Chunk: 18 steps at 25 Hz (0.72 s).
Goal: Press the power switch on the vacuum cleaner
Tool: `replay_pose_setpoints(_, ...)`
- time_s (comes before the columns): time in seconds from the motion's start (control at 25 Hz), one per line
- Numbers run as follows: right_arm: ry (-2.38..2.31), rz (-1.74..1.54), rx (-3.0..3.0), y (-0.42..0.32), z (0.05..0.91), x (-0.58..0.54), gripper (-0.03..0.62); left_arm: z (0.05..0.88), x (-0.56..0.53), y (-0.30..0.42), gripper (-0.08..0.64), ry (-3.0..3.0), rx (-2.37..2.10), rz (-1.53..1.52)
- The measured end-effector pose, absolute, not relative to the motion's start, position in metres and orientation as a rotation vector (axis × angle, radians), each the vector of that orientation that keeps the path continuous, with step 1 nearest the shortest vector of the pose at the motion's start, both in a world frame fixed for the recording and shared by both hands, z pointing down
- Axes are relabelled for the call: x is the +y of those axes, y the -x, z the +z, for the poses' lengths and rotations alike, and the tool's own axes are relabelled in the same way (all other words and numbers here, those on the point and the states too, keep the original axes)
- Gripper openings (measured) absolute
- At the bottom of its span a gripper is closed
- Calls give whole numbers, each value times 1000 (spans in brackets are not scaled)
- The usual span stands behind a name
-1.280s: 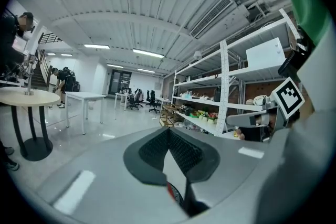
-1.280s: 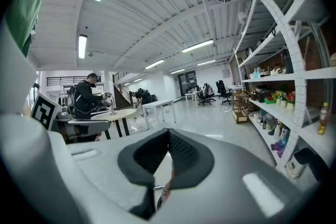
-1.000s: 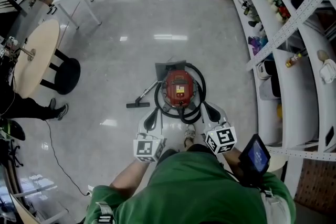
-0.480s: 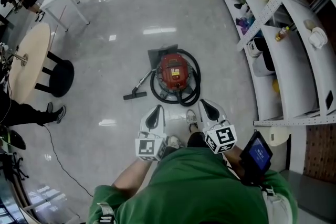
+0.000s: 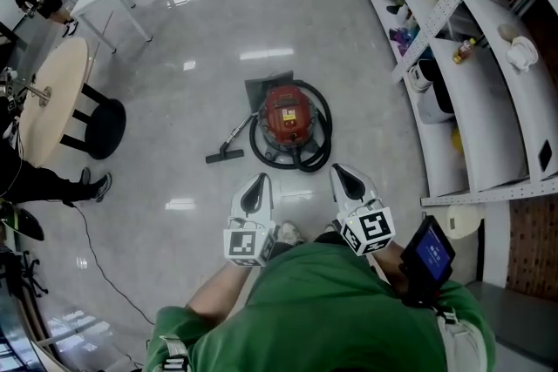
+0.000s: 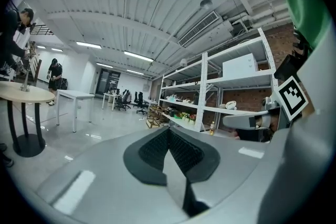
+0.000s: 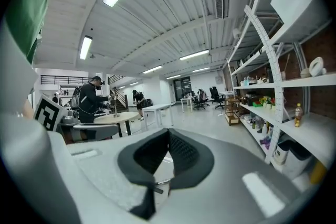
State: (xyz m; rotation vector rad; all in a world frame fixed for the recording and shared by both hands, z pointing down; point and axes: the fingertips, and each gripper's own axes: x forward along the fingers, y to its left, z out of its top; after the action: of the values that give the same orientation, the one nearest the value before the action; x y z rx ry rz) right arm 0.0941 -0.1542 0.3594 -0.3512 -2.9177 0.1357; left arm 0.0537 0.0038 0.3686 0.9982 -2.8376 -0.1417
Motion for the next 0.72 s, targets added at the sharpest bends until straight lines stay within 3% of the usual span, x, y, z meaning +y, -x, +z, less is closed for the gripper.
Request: replay_pose_setpoints(0.72, 411, 169, -2935, -141, 350, -193, 2, 364, -41, -103, 8, -969, -2846, -114)
